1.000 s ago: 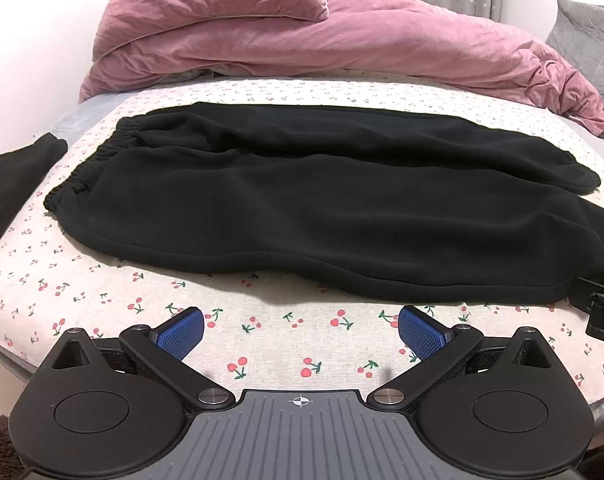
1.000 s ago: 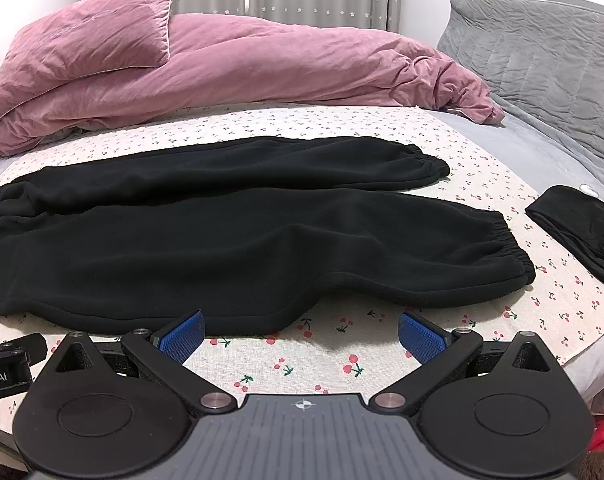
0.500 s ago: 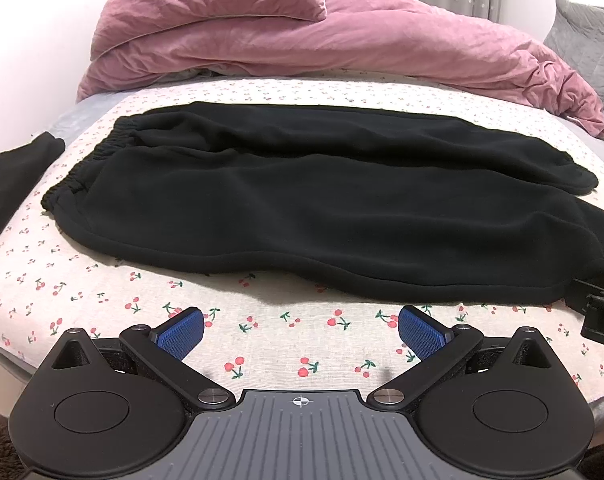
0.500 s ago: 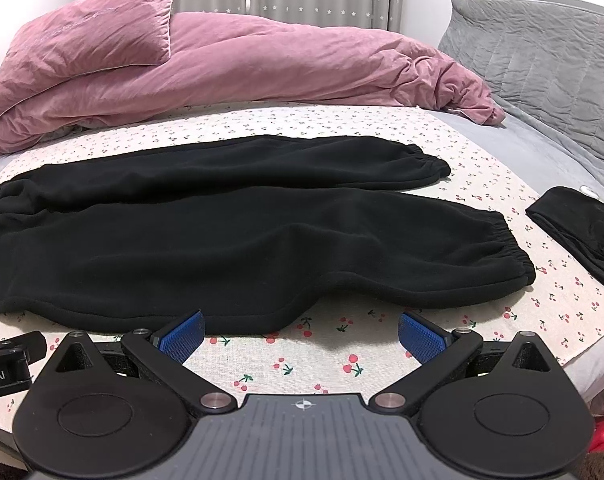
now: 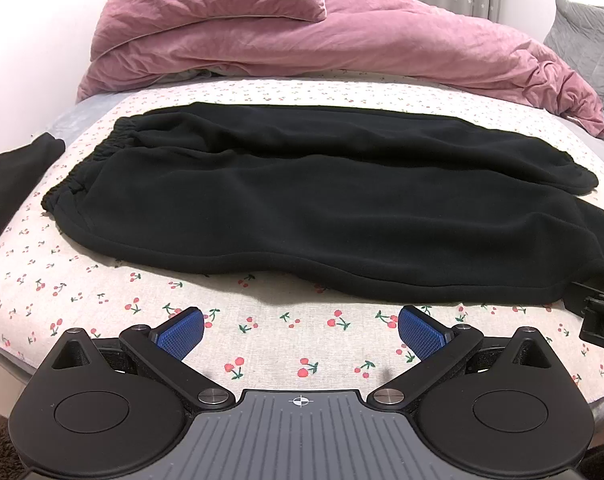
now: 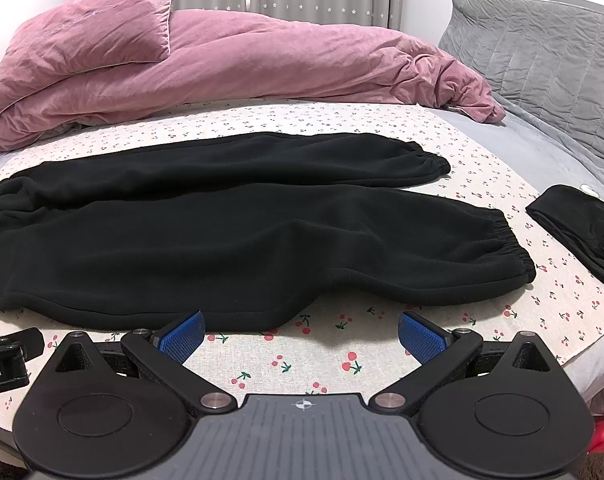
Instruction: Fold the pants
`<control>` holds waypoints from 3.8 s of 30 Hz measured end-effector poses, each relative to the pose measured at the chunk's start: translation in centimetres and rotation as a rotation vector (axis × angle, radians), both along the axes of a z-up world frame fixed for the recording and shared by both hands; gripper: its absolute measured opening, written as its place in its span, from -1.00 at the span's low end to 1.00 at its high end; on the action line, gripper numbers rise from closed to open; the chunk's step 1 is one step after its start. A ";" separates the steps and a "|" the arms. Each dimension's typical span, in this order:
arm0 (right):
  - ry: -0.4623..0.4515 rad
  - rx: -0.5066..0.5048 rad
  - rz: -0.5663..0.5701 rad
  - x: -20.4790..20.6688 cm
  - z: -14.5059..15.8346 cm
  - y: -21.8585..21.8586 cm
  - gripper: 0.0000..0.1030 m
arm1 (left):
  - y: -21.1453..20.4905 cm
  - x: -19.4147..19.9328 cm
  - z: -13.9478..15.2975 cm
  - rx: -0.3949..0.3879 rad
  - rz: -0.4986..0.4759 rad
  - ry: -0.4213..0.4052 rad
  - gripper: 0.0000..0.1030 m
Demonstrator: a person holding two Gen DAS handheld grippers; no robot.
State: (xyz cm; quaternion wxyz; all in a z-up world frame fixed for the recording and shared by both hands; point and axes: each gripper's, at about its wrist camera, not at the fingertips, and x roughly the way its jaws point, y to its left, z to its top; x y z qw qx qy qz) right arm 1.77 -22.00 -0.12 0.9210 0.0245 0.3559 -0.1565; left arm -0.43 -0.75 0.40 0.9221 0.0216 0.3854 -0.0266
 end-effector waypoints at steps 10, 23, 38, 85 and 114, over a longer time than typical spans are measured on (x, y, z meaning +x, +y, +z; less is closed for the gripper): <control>0.002 -0.002 0.000 0.0 0.0 0.0 1.00 | 0.1 0.0 -0.1 0.000 -0.002 0.002 1.00; 0.009 -0.004 0.012 0.0 -0.3 0.0 1.00 | 0.3 0.3 -0.7 -0.001 0.004 0.016 1.00; -0.059 0.016 0.079 -0.6 1.2 -3.1 1.00 | 3.3 1.2 -0.4 0.024 -0.008 -0.031 1.00; -0.181 0.618 -0.446 -1.5 -1.0 -24.0 -0.93 | 25.8 8.2 -1.7 -0.480 0.342 -0.058 -0.94; 0.059 0.262 -0.295 3.4 2.5 -25.8 0.50 | 10.9 6.4 3.1 -0.048 -0.225 -0.059 0.73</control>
